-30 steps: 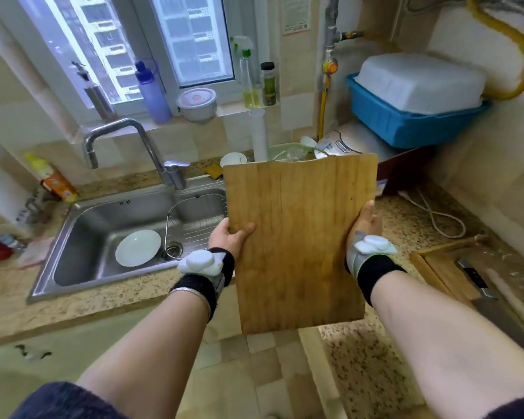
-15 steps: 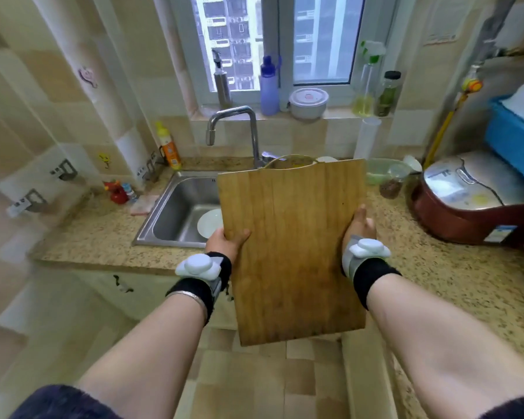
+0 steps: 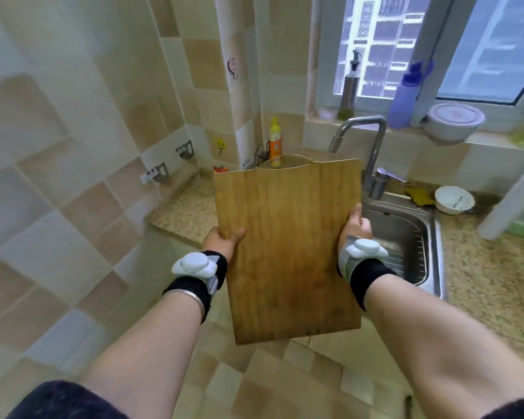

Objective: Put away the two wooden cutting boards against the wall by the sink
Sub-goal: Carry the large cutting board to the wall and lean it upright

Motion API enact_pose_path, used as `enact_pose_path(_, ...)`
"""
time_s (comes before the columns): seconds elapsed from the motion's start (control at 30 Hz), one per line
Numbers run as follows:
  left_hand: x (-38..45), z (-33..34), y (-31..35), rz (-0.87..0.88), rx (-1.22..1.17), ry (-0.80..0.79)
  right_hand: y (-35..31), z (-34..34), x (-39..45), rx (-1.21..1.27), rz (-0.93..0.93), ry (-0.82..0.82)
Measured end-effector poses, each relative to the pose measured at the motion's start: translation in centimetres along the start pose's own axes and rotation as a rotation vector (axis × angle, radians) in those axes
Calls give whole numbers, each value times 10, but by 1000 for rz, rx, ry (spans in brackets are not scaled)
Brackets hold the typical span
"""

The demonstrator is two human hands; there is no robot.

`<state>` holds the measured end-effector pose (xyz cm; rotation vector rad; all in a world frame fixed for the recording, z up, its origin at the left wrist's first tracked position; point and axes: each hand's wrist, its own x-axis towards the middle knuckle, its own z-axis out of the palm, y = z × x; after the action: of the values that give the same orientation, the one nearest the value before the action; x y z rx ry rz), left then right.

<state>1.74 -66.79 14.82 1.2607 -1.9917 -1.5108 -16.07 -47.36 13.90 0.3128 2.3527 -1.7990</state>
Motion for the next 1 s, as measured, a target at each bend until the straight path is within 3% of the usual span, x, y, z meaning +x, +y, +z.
enact_pose_path(0.17,22,-55,-19,-35,-47,64,-9,64,-19,-117,-30,-80)
enact_pose_path(0.53,49,-126,-40,-119,-58,242,-36,174,-37,-91,-43,-301)
enact_pose_path(1.0,109,-165,7,-116,-22,510,-117,290,0,-156,-163,-507)
